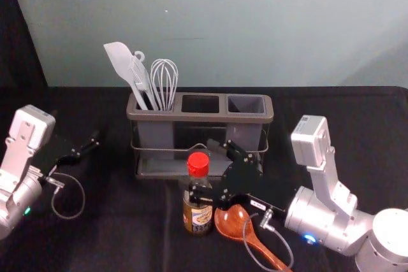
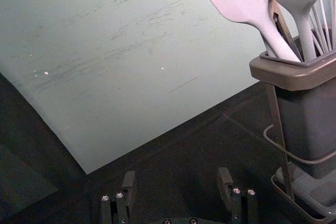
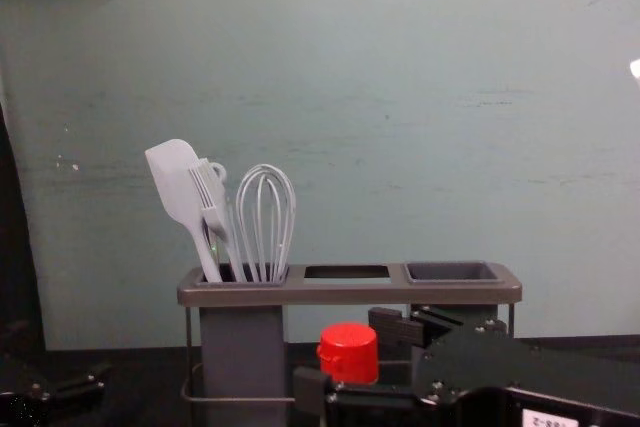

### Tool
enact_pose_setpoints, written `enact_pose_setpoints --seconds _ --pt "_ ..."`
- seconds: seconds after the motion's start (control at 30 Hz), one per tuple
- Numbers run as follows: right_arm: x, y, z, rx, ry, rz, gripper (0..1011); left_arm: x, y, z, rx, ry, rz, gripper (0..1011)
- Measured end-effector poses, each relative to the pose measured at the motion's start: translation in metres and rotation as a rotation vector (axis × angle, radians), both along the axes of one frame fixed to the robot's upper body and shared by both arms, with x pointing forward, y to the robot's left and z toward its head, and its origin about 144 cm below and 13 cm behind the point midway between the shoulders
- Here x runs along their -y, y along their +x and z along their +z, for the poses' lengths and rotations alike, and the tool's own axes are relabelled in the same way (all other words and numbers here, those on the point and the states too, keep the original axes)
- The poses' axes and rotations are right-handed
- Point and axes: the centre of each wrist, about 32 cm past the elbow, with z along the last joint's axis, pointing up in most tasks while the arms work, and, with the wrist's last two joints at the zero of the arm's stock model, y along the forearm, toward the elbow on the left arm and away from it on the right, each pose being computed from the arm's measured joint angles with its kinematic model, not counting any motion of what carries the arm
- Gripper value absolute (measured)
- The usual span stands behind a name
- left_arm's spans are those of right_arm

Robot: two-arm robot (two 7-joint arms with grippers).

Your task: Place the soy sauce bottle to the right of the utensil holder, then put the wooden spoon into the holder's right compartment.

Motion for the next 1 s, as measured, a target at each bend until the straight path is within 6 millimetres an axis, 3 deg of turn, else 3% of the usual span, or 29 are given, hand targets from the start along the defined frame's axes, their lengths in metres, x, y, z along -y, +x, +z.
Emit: enact_pose_setpoints --seconds 1.0 --pt "-0.010 0.017 -0.007 -0.042 0.038 0.017 1003 0.000 0.000 0.000 0.000 0.000 0.000 1011"
